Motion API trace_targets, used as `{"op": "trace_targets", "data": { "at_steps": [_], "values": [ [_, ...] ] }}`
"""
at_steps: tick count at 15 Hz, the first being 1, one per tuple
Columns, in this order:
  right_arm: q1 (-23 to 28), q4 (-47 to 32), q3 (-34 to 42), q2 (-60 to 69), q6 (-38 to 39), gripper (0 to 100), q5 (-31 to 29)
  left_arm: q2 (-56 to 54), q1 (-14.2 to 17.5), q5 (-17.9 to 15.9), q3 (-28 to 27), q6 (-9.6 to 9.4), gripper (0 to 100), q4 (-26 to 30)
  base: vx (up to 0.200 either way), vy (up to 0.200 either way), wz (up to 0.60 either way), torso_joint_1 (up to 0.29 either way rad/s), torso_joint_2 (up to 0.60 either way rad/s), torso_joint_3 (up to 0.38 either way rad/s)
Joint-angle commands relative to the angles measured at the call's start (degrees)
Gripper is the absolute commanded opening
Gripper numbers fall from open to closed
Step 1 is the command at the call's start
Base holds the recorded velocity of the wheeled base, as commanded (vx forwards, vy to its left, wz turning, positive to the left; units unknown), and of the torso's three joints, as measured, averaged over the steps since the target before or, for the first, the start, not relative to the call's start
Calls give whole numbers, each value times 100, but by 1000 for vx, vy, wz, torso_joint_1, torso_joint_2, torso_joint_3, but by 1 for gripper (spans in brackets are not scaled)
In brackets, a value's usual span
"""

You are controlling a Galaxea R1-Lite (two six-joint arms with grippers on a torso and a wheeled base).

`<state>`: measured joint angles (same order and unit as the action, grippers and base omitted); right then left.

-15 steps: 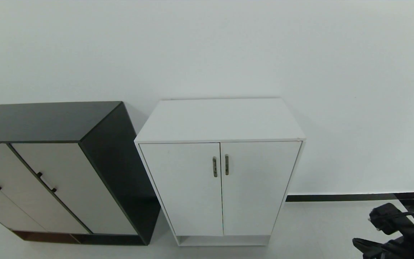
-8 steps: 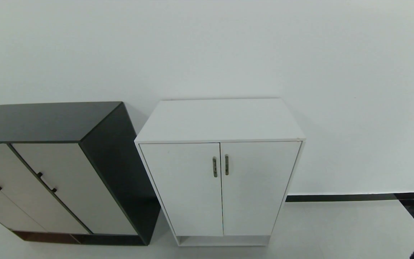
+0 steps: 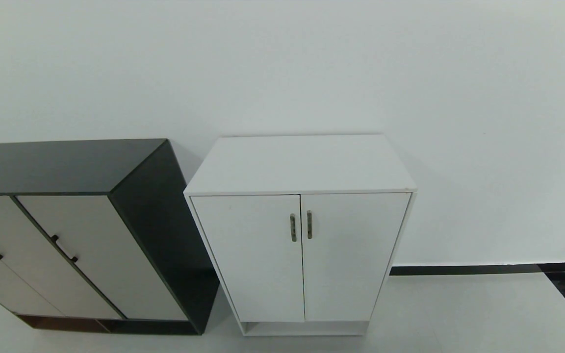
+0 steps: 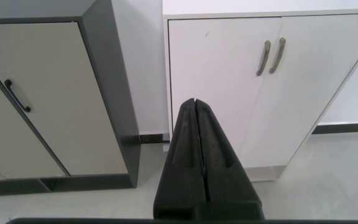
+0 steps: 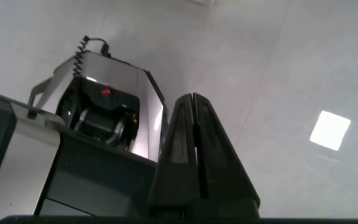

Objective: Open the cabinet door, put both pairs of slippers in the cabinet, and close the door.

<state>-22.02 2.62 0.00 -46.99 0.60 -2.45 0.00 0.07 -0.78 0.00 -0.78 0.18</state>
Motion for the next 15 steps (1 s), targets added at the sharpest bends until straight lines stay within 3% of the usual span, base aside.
{"op": "trace_targets", "data": {
  "at_steps": [1, 5, 15],
  "values": [
    [-66, -236, 0, 279, -51, 0, 307, 9, 1, -1, 0, -1, 0, -1, 0, 0, 0, 0, 0, 0],
    [171, -262, 0, 674, -51, 0, 324, 9, 1, -1, 0, -1, 0, -1, 0, 0, 0, 0, 0, 0],
    [1920, -262, 0, 2854, -42, 0, 315, 0, 1, 8, 0, 8, 0, -1, 0, 0, 0, 0, 0, 0]
  ]
}}
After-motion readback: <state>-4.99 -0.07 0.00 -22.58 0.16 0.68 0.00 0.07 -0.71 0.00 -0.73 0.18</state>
